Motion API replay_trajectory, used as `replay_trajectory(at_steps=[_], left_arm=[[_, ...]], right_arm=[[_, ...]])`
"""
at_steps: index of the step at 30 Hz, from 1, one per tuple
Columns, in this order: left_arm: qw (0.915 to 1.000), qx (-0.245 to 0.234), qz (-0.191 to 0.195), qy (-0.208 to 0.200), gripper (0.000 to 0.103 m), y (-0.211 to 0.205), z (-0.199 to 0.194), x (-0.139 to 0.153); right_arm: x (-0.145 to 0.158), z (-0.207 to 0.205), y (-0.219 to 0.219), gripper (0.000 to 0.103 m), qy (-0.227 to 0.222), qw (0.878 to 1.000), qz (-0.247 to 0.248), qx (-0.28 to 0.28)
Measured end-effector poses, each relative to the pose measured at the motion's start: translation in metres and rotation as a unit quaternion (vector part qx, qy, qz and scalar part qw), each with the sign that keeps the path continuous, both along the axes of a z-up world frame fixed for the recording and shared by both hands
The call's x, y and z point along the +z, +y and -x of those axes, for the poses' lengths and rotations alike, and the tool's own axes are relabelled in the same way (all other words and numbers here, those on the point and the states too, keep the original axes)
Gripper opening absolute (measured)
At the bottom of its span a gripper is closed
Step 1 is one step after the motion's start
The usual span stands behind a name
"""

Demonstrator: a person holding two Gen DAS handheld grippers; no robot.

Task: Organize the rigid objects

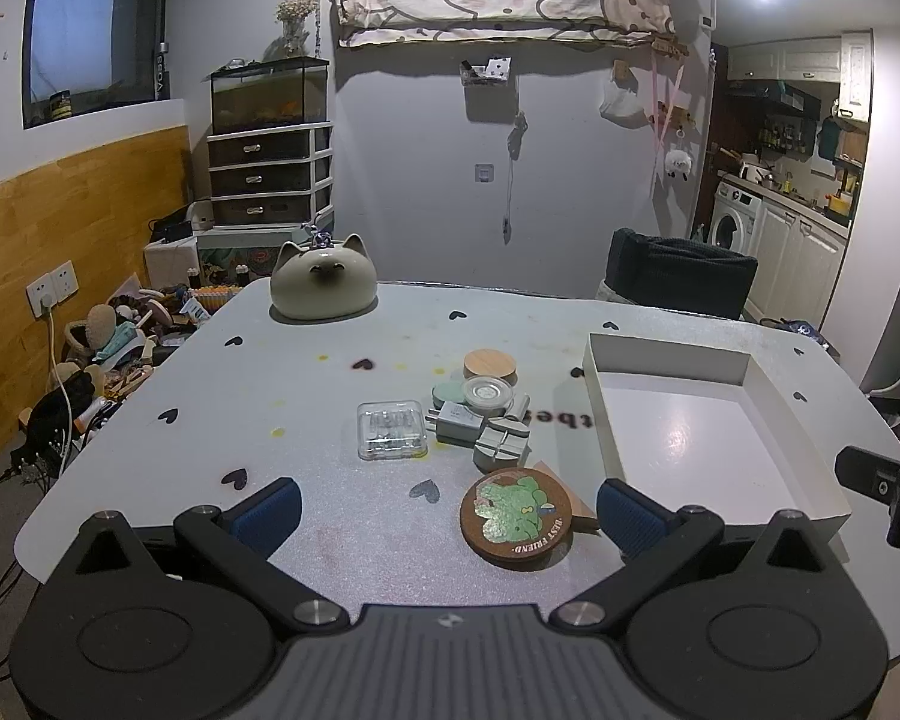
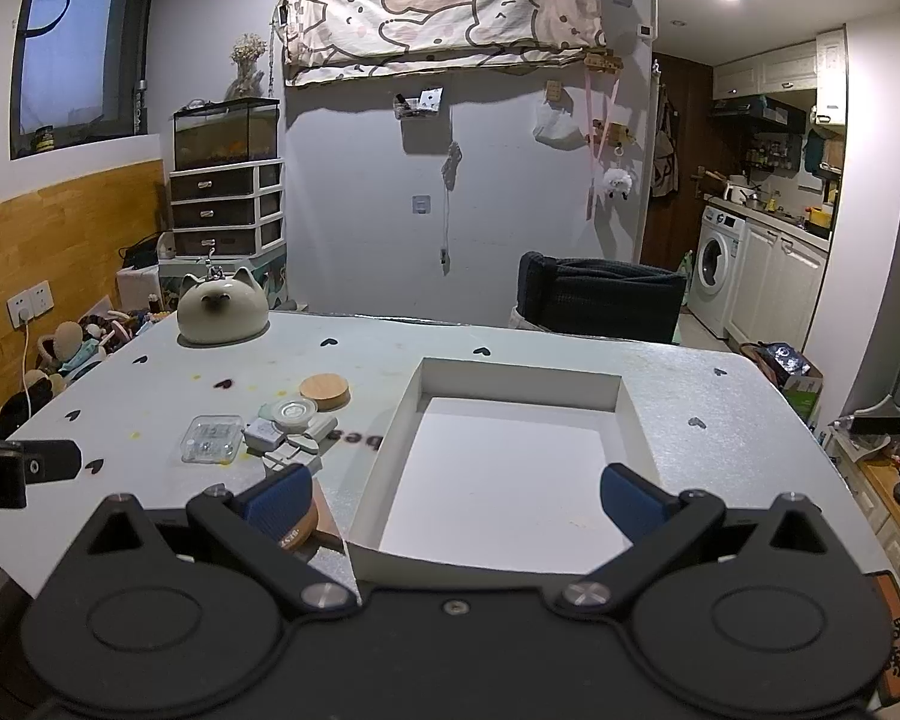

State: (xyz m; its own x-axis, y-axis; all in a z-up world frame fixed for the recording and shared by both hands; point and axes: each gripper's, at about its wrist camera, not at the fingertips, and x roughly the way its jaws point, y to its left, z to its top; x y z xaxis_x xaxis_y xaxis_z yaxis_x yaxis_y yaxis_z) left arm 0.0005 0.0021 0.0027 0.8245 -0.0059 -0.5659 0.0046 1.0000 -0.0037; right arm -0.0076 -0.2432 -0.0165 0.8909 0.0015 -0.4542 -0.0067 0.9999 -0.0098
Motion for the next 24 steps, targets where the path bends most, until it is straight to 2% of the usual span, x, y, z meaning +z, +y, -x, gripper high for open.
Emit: replay_trajectory(at_steps=[11,24], left_arm=[[1.0,0.0,0.0,-0.002,0.103,-0.002,-0.008,0.0],[0.9996,-0.025,-0.009,0.005,0.103,-0.01,-0.062,-0.009]], right_arm=[[0.001,-0.006,-0.006,0.103,-0.004,1.0,-0.003,-0.007],[0.002,-0.056,-0.061,0.103,-0.004,0.995,0.007,-0.099]])
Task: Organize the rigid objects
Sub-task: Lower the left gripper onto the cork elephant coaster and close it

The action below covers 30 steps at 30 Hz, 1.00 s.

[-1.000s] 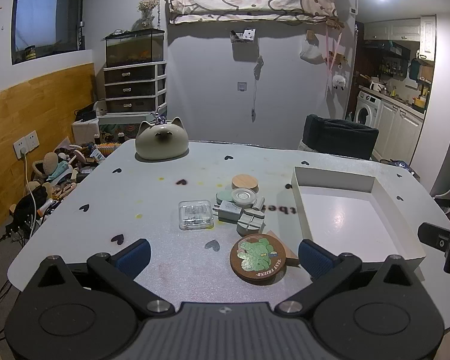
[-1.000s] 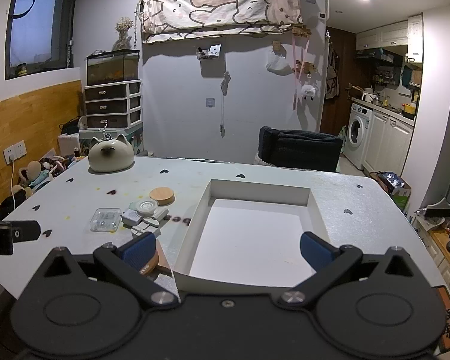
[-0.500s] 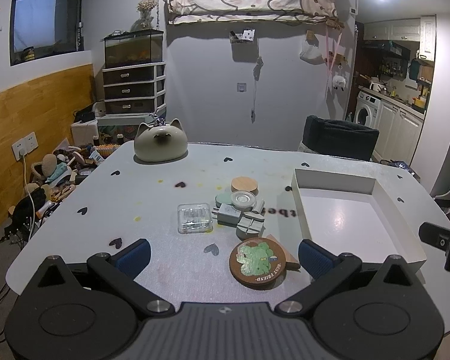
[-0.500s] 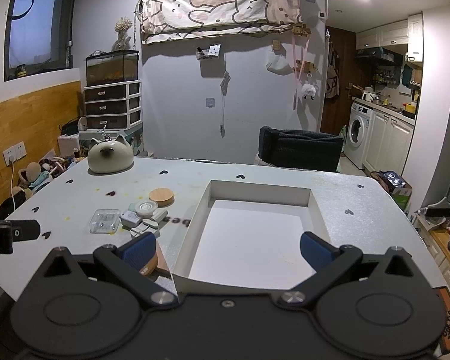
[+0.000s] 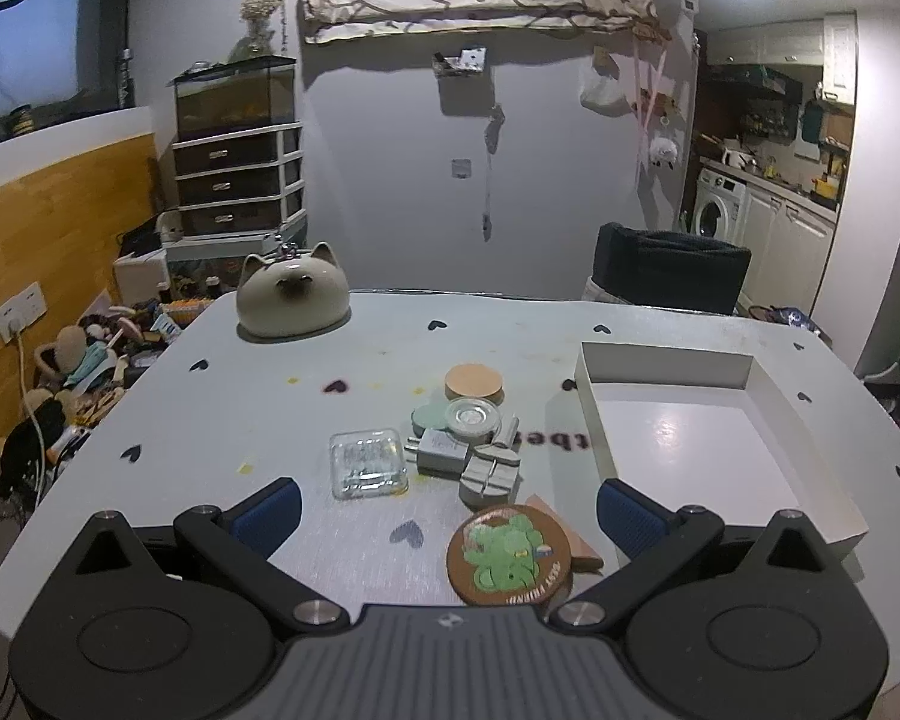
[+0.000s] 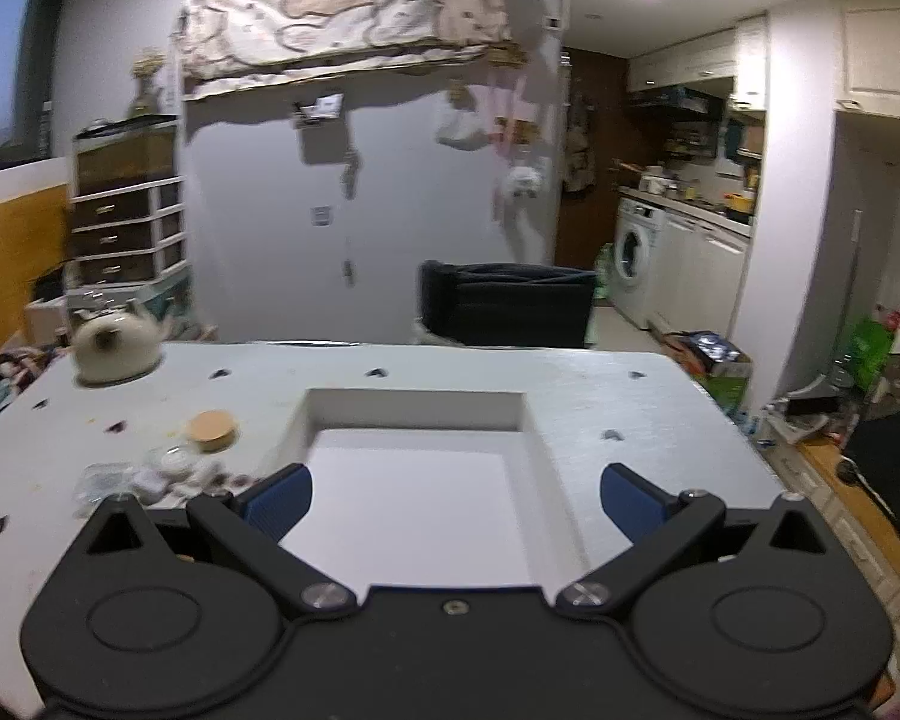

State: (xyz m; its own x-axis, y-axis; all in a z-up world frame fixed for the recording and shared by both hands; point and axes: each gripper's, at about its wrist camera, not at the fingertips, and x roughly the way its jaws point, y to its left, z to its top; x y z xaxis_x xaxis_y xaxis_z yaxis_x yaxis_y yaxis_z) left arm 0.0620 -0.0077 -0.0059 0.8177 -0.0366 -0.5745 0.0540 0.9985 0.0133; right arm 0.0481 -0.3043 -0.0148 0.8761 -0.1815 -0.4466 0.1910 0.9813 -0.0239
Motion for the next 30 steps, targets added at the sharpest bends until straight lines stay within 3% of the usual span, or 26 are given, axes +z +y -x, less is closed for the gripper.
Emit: replay_trajectory(at_steps=[10,17,19,21,30], left_arm=[[0.9972,-0.064,-0.007,0.039,0.103,-0.004,-0.07,-0.034],[0.9852,-0.137,-0.004,0.103,0.103,-0.01,-0.11,-0.078],[0.98,-0.159,-0.01,0.119,0.103,-0.013,-0.117,-0.091],[0.9747,-0.178,-0.006,0.135,0.103,-0.014,-0.123,-0.103],[0.9529,-0.225,0.001,0.204,0.103,-0.013,-0.147,-0.143]], right_arm=[[-0.016,-0.047,-0.055,0.103,0.037,0.998,-0.024,-0.051],[-0.046,-0.076,-0.09,0.102,0.063,0.995,-0.05,-0.065],[-0.056,-0.085,-0.097,0.094,0.082,0.993,-0.054,-0.072],[-0.069,-0.095,-0.103,0.077,0.11,0.989,-0.054,-0.081],[-0.122,-0.13,-0.107,0.044,0.21,0.972,-0.061,-0.086]])
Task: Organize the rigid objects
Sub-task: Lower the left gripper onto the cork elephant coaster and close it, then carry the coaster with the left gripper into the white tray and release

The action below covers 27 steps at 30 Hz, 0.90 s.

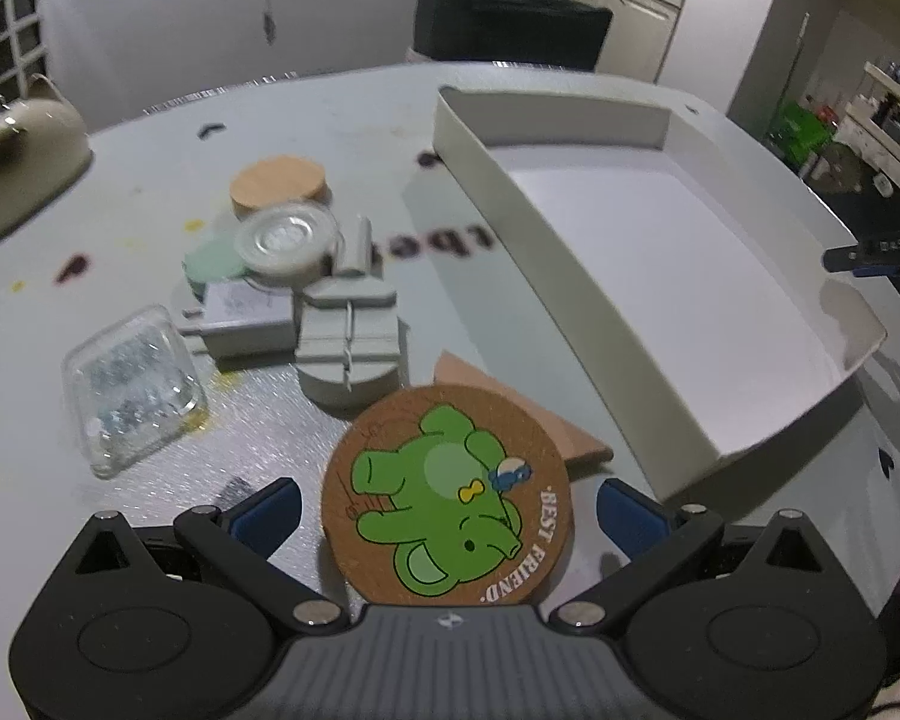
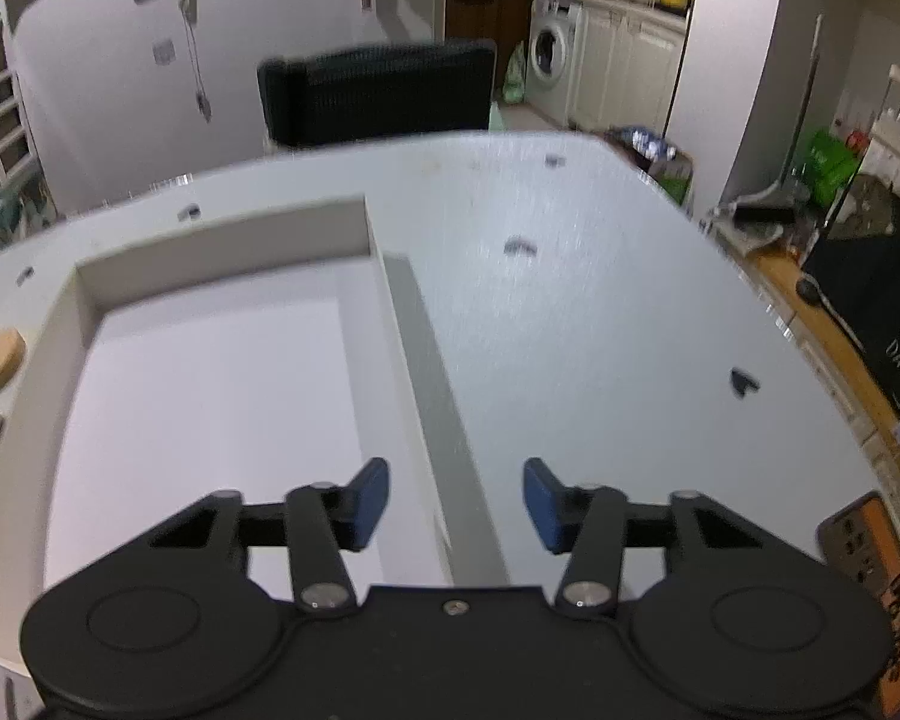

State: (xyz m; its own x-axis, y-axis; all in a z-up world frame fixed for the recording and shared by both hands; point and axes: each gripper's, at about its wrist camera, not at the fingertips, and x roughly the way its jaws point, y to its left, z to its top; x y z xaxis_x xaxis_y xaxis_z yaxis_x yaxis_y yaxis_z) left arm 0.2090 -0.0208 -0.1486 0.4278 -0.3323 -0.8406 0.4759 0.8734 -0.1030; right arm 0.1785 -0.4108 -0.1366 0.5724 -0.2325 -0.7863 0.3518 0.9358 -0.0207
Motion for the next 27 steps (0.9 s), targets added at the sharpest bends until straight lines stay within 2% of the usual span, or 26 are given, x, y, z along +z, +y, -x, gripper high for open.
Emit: replay_trajectory(at_steps=[3,7,14,19,27], left_arm=[[0.9998,-0.012,-0.004,0.012,0.103,0.0,-0.006,-0.007],[0.9995,-0.017,-0.01,0.023,0.103,0.0,-0.012,-0.013],[0.9994,-0.005,0.006,0.033,0.103,0.004,-0.018,-0.016],[0.9989,0.017,0.017,0.04,0.103,0.004,-0.02,-0.014],[0.9969,0.065,0.01,0.044,0.098,-0.005,-0.018,-0.013]], right_arm=[[-0.01,-0.009,-0.002,0.034,0.016,1.0,-0.011,0.001],[-0.018,-0.018,-0.003,0.028,0.037,0.999,-0.022,0.006],[-0.022,-0.029,-0.007,0.011,0.056,0.998,-0.03,0.022],[-0.023,-0.033,-0.014,0.009,0.067,0.996,-0.042,0.048],[-0.026,-0.039,-0.019,0.006,0.089,0.992,-0.052,0.079]])
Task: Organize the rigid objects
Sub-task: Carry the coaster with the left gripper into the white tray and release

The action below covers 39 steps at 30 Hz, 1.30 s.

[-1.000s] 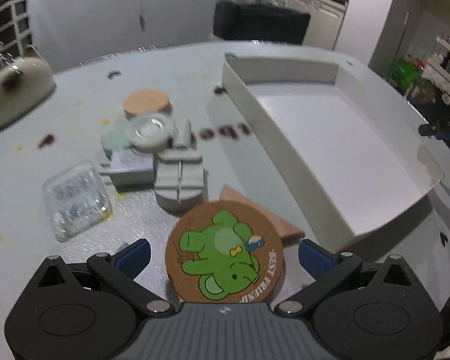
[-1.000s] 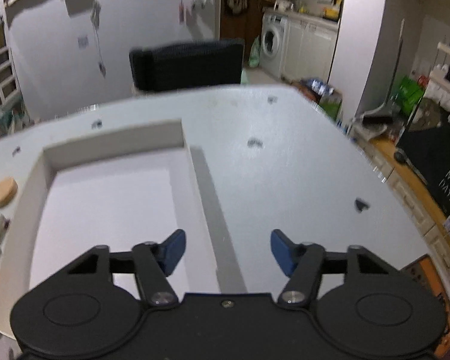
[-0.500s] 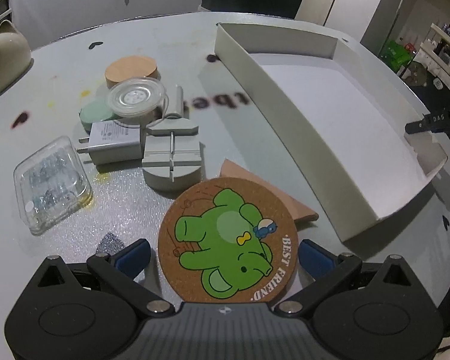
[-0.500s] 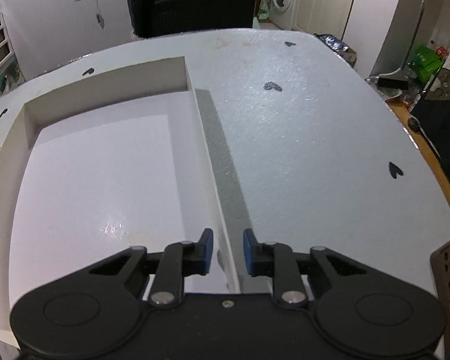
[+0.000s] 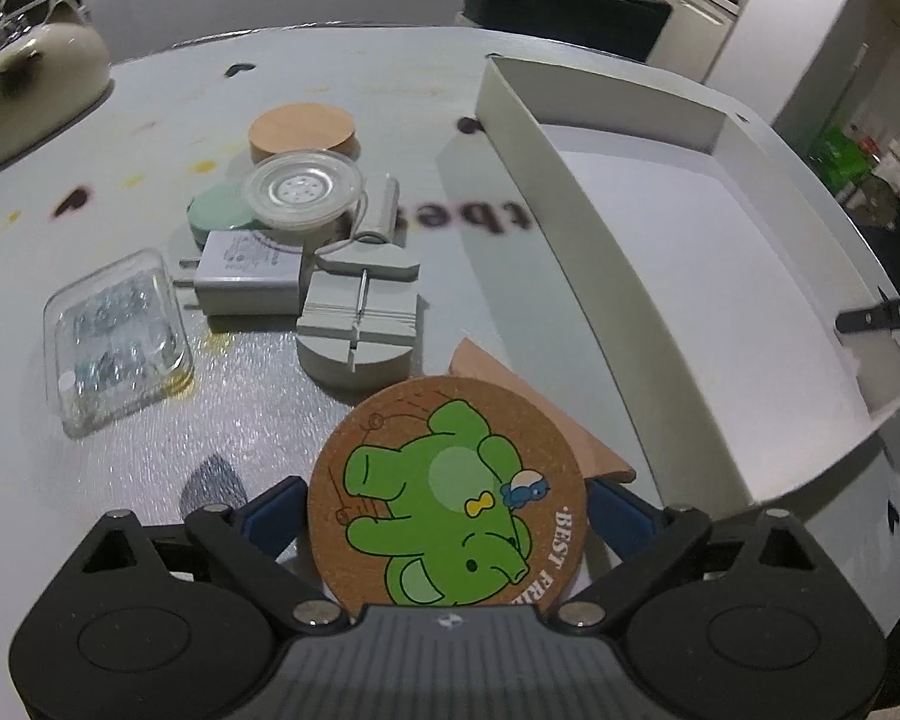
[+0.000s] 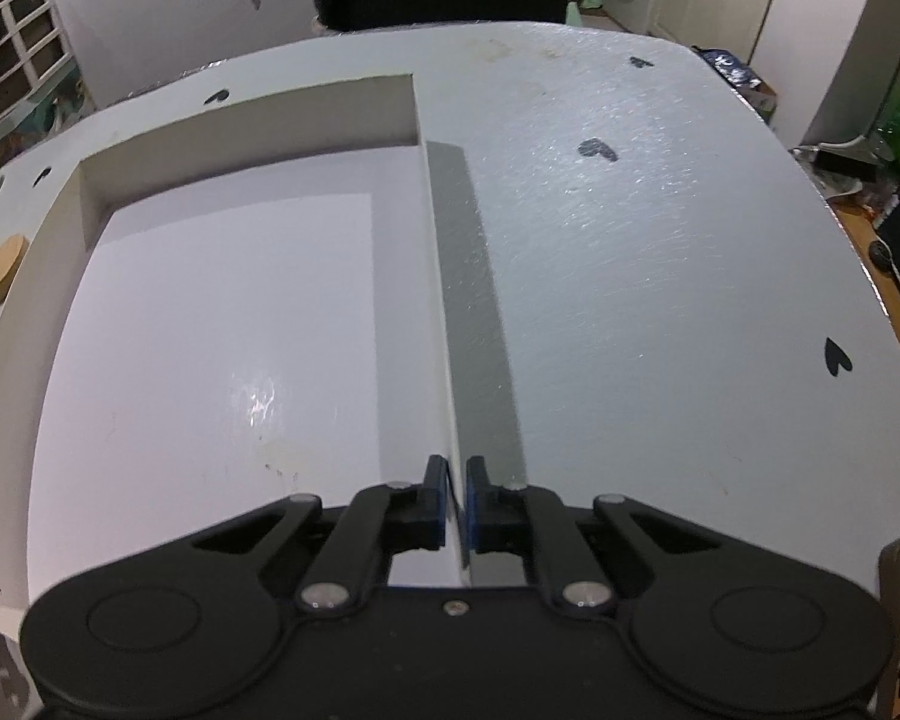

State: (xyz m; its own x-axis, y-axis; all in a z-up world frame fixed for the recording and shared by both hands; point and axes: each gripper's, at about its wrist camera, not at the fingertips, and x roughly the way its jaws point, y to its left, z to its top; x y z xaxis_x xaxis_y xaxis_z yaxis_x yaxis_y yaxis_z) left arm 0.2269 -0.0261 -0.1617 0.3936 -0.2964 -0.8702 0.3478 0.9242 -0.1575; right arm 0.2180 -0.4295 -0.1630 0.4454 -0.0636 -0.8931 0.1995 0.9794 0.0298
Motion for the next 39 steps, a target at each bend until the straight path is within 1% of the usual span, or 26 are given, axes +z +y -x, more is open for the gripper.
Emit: replay_trajectory(at_steps=[3,7,10,13,19,23,28,31,35,39], left_arm=[[0.9997,0.024,-0.001,0.003,0.098,0.001,0.004,0.0],[0.9982,0.059,-0.005,-0.008,0.098,0.002,0.012,0.008],[0.9965,0.081,-0.005,-0.019,0.098,0.001,0.016,0.02],[0.9952,0.093,0.004,-0.031,0.098,-0.005,0.02,0.038],[0.9943,0.084,0.035,-0.054,0.098,-0.041,0.013,0.078],[0.9946,0.067,0.056,-0.056,0.098,-0.074,0.007,0.088],[0.9971,0.033,0.044,-0.054,0.098,-0.123,0.005,0.082],[0.9983,0.018,0.039,-0.04,0.098,-0.144,0.002,0.07],[0.9994,0.006,0.019,-0.027,0.098,-0.162,-0.007,0.051],[0.9999,0.005,-0.001,-0.012,0.098,-0.167,-0.016,0.034]], right_arm=[[-0.003,-0.004,-0.001,0.006,0.009,1.0,-0.003,0.003],[-0.005,-0.007,-0.003,0.006,0.013,1.0,-0.01,0.0],[-0.006,-0.008,-0.005,0.006,0.014,1.0,-0.016,-0.002],[-0.007,-0.008,-0.006,0.006,0.013,1.0,-0.017,0.002],[-0.009,-0.005,-0.013,0.004,0.01,0.999,-0.035,0.007],[-0.009,-0.002,-0.016,0.004,0.004,0.999,-0.033,0.027],[-0.01,0.003,-0.017,0.004,-0.004,0.999,-0.034,0.038],[-0.01,0.008,-0.014,0.004,-0.011,0.999,-0.021,0.04],[-0.009,0.009,-0.013,0.003,-0.013,0.999,-0.02,0.039],[-0.008,0.005,-0.015,0.003,-0.006,0.999,-0.029,0.038]])
